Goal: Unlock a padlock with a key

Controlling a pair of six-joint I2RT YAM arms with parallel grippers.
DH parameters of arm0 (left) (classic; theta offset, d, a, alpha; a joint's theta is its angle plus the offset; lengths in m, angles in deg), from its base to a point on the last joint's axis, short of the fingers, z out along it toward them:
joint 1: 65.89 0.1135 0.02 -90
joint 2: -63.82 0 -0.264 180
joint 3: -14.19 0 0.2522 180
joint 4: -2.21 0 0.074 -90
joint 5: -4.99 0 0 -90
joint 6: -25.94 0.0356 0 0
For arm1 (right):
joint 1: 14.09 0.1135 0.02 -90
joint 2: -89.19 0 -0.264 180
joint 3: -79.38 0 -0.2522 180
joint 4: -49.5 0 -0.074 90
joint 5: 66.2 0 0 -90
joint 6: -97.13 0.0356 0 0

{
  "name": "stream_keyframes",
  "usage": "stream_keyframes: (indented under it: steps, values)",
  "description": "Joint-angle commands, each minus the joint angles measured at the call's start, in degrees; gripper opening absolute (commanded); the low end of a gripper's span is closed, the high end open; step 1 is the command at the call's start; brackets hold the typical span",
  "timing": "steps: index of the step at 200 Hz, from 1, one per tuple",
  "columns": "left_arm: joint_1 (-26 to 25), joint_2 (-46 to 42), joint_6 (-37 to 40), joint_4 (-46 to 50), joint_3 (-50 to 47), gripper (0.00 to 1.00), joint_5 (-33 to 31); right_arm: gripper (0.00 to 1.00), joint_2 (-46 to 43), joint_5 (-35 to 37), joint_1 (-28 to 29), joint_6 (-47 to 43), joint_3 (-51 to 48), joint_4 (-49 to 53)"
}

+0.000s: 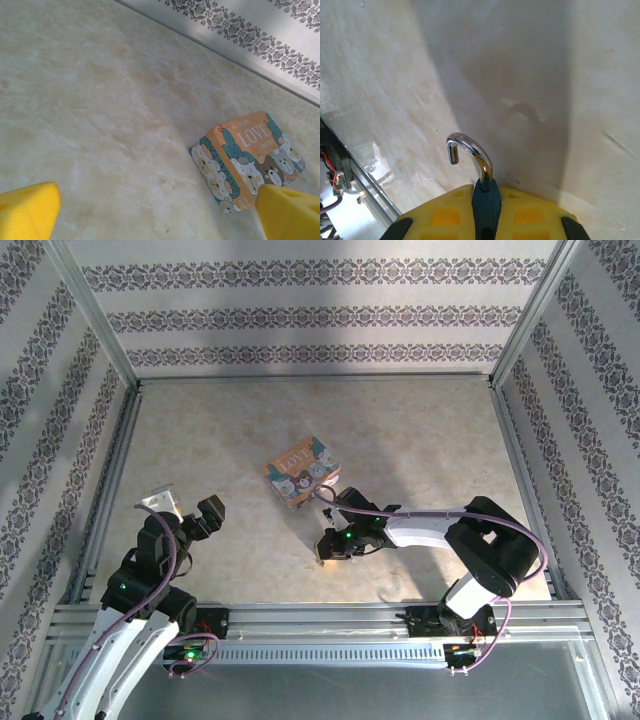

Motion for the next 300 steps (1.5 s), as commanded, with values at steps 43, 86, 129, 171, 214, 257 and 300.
stream_keyframes:
  steps: [43, 86, 129, 171, 214, 257, 300]
  values:
    - [0.7, -0.5, -0.9, 0.9, -0.1, 1.0, -0.6, 0.12, 1.5, 1.0, 0.1, -0.6, -0.3, -1.5]
    - [0.7, -0.5, -1.1, 1.0, -0.2, 0.99, -0.6, 0.17, 0.2, 2.1, -0.2, -0.4, -0.7, -1.3]
    - [0.7, -0.5, -1.1, 1.1, -0.2, 1.0, -0.6, 0.27, -0.8, 2.4, -0.4, -0.3, -0.5, -0.3]
    - [0.7, -0.5, -0.9, 1.3, -0.1, 1.0, -0.6, 0.34, -2.0, 3.0, -0.5, -0.4, -0.5, 0.4]
    - [0.8, -0.5, -1.0, 1.4, -0.2, 1.0, -0.9, 0.41, -3.0, 3.4, -0.6, -0.6, -0.4, 1.6]
    - [0.7, -0.5, -1.0, 2.1, -0.2, 0.99, -1.6, 0.54, -4.9, 4.8, -1.3, -0.8, -0.6, 3.4]
    - [0.7, -0.5, -1.1, 1.8, -0.4, 0.99, -1.8, 0.76, -9.2, 7.0, -2.3, -1.9, -1.4, 6.5]
